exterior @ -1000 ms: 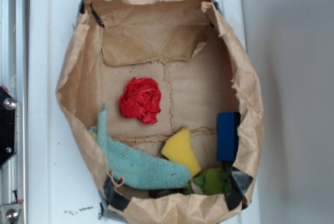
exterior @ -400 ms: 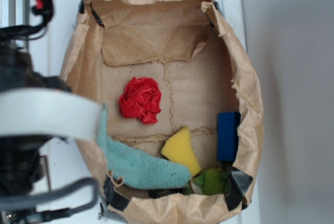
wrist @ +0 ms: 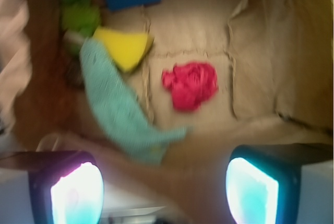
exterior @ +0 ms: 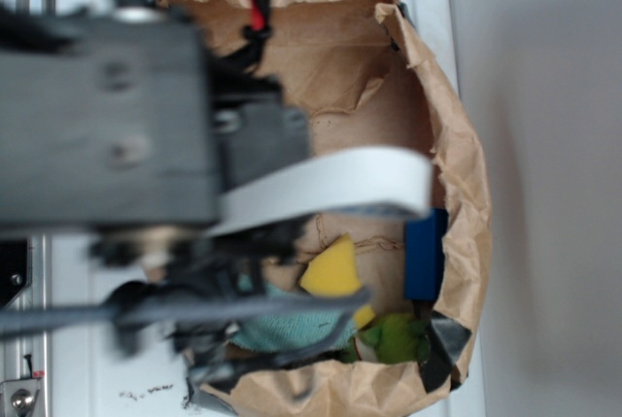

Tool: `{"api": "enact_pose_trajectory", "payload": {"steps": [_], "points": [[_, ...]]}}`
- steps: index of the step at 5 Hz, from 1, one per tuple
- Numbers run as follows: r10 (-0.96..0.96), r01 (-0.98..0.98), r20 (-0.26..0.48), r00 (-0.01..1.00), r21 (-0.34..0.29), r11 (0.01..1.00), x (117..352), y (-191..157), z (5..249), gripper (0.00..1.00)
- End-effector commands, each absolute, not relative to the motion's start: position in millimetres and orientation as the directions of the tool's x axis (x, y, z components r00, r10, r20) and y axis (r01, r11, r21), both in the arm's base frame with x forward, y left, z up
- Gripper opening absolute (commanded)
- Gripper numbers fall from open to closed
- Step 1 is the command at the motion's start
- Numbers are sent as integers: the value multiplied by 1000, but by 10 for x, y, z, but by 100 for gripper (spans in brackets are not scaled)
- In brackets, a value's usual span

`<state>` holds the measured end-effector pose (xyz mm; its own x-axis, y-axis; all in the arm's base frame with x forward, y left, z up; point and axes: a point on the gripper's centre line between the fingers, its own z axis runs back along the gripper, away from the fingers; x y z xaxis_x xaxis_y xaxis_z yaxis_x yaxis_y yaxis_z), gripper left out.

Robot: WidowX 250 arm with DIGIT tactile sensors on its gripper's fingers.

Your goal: Grab the blue cloth.

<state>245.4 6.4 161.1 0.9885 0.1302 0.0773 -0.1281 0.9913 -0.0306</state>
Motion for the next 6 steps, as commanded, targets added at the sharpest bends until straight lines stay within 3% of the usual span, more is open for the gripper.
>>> {"api": "enact_pose_trajectory", "payload": {"steps": [1, 2, 3, 6], "points": [[111, -105, 32, 993, -144, 984, 2762, 99, 1355, 100], [72, -68, 21, 997, -163, 984, 2729, -25, 1165, 100], [54, -49, 12, 998, -272, 961, 2692, -191, 1090, 100], [54, -49, 12, 998, -272, 961, 2692, -191, 1090, 100]]}}
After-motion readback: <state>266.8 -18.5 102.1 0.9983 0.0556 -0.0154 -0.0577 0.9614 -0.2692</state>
